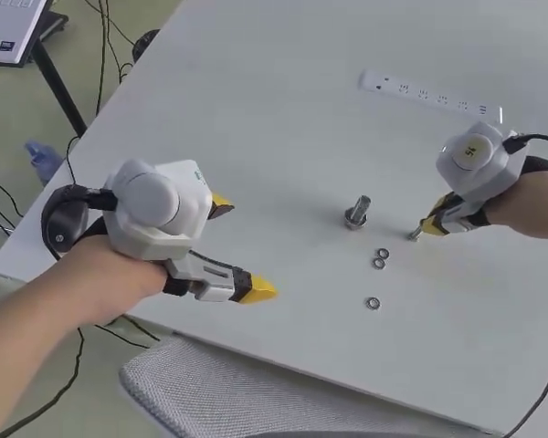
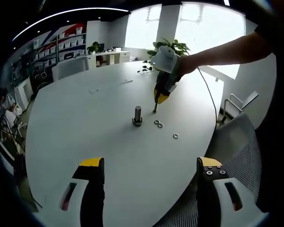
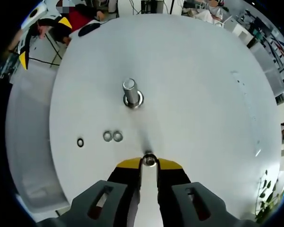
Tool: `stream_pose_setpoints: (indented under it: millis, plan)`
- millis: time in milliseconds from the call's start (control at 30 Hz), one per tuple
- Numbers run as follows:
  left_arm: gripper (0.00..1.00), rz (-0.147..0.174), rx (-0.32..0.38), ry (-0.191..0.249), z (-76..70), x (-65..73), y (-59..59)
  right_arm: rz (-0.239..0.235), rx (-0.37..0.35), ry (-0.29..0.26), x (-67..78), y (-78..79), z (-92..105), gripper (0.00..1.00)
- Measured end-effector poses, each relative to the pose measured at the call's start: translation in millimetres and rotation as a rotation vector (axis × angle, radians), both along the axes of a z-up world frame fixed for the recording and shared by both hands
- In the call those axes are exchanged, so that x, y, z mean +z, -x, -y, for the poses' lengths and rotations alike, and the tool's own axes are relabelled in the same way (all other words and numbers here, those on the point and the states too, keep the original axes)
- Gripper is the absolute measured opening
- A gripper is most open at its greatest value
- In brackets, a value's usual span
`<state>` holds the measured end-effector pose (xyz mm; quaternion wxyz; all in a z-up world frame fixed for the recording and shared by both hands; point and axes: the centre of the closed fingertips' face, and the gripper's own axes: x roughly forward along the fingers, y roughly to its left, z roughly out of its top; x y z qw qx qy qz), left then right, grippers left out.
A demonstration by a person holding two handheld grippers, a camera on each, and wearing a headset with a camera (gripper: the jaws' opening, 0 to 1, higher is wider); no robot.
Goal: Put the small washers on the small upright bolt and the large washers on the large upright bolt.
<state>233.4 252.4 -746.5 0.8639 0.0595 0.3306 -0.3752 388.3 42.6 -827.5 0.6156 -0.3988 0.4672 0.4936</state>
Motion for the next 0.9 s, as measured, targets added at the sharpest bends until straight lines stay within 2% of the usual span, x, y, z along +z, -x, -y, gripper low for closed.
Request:
stream_pose_setpoints:
  millis: [400,700,900]
  plan:
    - [0.79,-0.013,0.003,-0.003,-1.7,-4.7,2.9,0.006,0.033,0.02,-19.0,0.8,-2.0,0.12]
    - [0.78,-0.024,0.016,-0.008,-8.0,-8.6,4.4,0.006,0.041,0.016,-28.8,0.5,-5.2,0.12]
    - [0.78,-0.025,0.02,-0.01,-9.9,-9.6,4.5,0.004,0.051,0.034,-33.8,0.8,-3.5,0.12]
